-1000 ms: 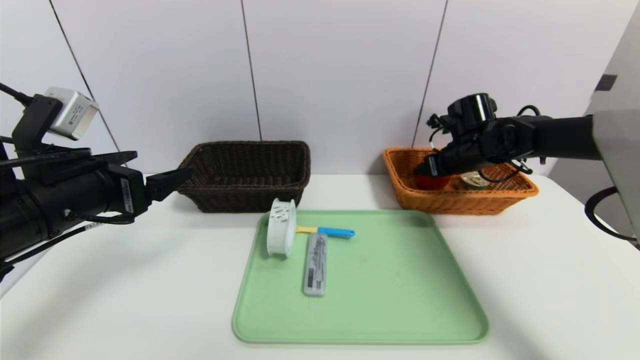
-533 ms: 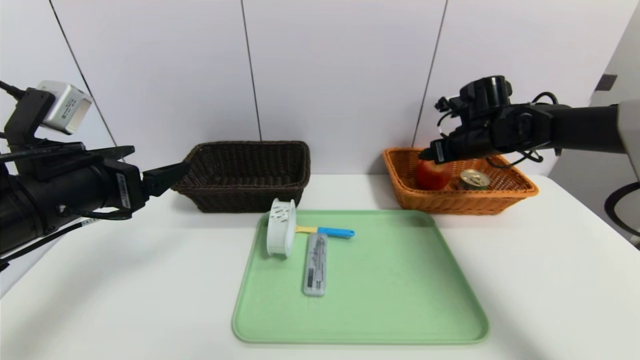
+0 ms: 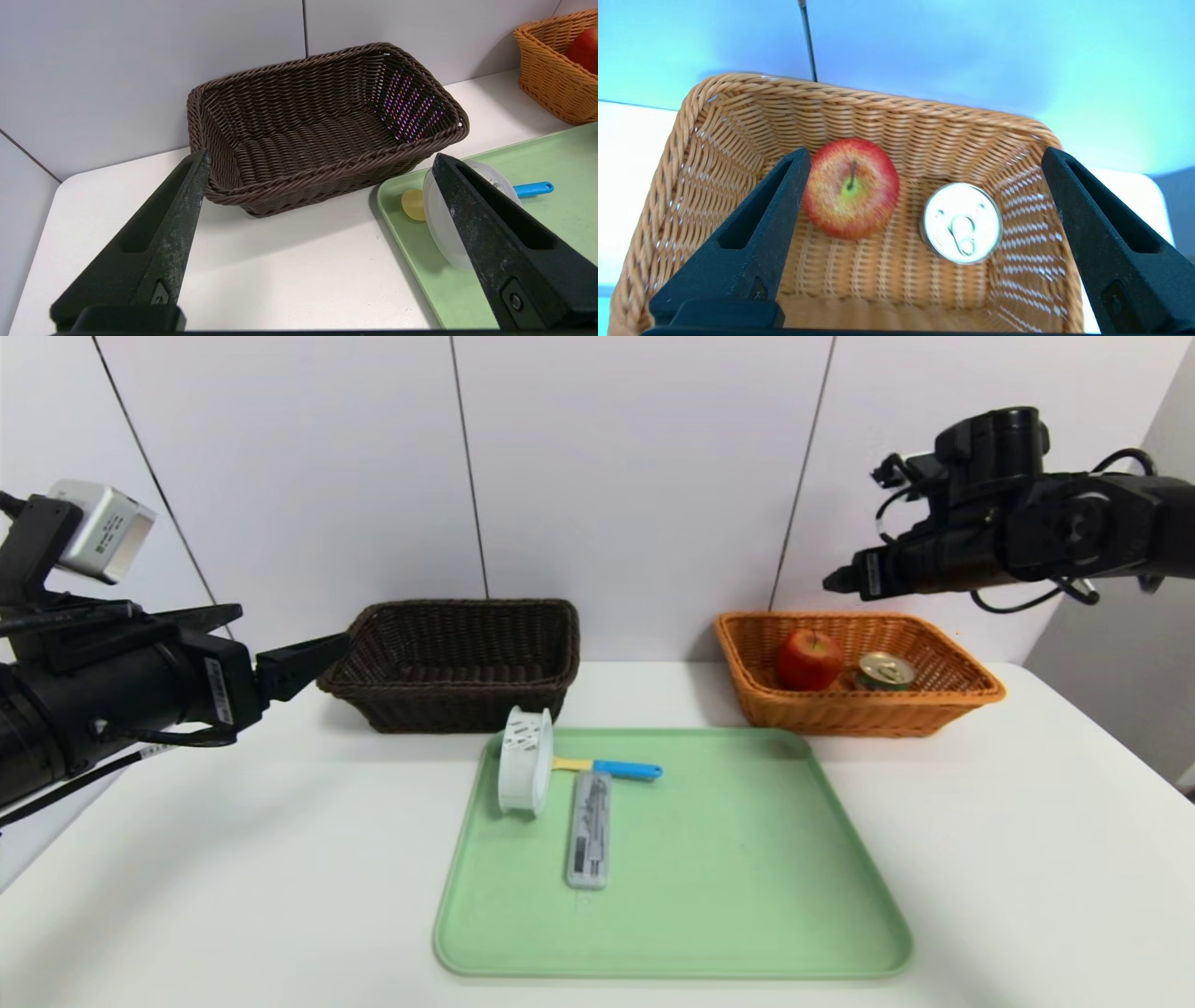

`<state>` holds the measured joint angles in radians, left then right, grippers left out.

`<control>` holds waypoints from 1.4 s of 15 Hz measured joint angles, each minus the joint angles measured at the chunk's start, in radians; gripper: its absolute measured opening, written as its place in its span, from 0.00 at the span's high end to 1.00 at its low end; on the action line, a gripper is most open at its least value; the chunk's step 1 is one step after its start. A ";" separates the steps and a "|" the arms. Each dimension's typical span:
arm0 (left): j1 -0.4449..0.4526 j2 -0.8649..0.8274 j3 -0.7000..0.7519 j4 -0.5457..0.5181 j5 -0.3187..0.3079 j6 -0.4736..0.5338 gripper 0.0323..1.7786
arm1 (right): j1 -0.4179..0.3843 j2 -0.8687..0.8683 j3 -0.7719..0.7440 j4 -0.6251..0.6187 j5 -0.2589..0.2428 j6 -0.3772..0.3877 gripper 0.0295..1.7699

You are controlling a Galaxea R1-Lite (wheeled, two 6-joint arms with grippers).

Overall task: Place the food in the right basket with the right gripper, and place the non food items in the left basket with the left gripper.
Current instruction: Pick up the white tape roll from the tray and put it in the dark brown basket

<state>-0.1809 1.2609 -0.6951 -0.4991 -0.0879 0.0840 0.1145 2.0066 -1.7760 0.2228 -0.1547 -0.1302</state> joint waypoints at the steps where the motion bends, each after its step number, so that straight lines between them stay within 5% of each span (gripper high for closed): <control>1: 0.000 -0.004 0.002 0.000 0.001 0.000 0.05 | -0.001 -0.037 0.039 -0.003 -0.001 0.001 0.04; 12: -0.001 -0.036 0.031 0.007 0.005 -0.002 0.05 | 0.010 -0.668 0.884 -0.331 -0.010 -0.009 0.04; 16: -0.015 -0.016 0.032 0.000 0.005 -0.017 0.05 | 0.000 -0.883 1.044 -0.327 -0.010 -0.019 0.04; 21: -0.093 0.061 -0.042 -0.001 0.018 -0.029 0.05 | -0.003 -0.951 1.089 -0.328 -0.007 -0.019 0.04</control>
<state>-0.2736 1.3219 -0.7368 -0.4998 -0.0702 0.0553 0.1115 1.0553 -0.6870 -0.1053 -0.1619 -0.1496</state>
